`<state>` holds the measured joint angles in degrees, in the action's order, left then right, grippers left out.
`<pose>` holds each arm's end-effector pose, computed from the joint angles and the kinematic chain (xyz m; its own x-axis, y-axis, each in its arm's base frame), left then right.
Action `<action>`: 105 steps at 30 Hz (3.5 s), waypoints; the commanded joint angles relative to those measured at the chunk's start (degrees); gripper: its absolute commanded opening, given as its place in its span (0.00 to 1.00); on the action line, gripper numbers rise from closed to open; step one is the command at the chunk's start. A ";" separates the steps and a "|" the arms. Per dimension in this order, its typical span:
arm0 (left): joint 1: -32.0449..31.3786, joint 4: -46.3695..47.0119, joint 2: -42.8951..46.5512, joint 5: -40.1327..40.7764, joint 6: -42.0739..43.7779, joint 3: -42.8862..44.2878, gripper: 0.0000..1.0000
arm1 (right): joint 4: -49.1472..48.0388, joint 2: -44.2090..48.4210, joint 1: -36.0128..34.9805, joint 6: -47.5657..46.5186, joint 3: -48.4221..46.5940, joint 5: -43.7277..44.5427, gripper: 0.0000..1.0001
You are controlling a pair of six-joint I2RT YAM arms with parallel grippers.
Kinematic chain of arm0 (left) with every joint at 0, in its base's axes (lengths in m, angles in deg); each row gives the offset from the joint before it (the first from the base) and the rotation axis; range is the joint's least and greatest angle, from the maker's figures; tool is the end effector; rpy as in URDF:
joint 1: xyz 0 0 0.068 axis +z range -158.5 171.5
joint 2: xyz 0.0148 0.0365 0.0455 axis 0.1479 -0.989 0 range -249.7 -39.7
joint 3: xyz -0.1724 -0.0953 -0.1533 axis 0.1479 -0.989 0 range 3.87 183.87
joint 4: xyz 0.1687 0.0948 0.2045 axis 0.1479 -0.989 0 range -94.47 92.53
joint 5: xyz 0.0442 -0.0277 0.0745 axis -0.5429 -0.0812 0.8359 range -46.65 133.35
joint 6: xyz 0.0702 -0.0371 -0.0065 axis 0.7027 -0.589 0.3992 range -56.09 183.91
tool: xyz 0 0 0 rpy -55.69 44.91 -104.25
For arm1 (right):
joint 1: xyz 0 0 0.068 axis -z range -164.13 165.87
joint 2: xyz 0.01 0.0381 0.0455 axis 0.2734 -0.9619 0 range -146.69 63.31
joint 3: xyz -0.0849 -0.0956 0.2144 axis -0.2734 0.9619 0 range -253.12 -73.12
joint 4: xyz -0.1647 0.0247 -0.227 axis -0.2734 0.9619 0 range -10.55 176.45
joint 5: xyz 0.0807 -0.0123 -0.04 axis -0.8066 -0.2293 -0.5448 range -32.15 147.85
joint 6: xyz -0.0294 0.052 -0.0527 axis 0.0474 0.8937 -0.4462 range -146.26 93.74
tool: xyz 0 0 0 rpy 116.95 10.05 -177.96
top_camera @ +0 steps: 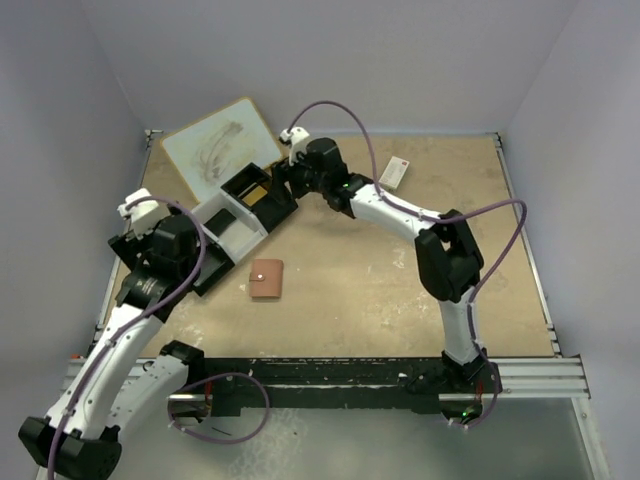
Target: Take the credit cards out of the card holder
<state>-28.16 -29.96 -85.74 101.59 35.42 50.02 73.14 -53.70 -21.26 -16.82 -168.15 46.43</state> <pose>0.2199 -0.0166 0.2877 -0.2052 -0.1933 -0.9594 -0.6793 0.7339 -0.0026 0.4179 0.3334 0.2450 -0.3345 -0.0517 -0.9410 -0.6982 0.6842 0.2106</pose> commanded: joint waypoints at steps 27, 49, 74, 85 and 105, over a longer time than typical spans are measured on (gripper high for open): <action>-0.29 1.56 6.25 4.94 0.35 0.76 0.96 | 6.31 -17.64 -11.02 0.00 -21.77 9.49 0.50; -0.05 0.86 7.05 6.34 -0.07 0.69 0.96 | 5.24 -13.19 -12.18 7.75 -14.02 25.34 0.25; -0.04 0.87 6.60 4.38 -0.77 0.55 0.95 | 0.44 12.11 -7.37 23.14 23.65 39.95 0.25; -0.10 1.38 -0.78 -22.50 -7.30 -0.56 0.97 | 1.39 18.99 -2.33 25.38 32.36 41.15 0.26; -1.57 20.95 -17.82 -52.16 -15.07 -17.79 0.84 | 4.34 27.72 -0.65 11.86 32.22 30.61 0.62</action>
<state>-28.51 -14.94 -100.14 53.68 19.96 30.55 75.05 -31.40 -22.24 -1.31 -132.70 78.21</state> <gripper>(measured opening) 0.873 0.567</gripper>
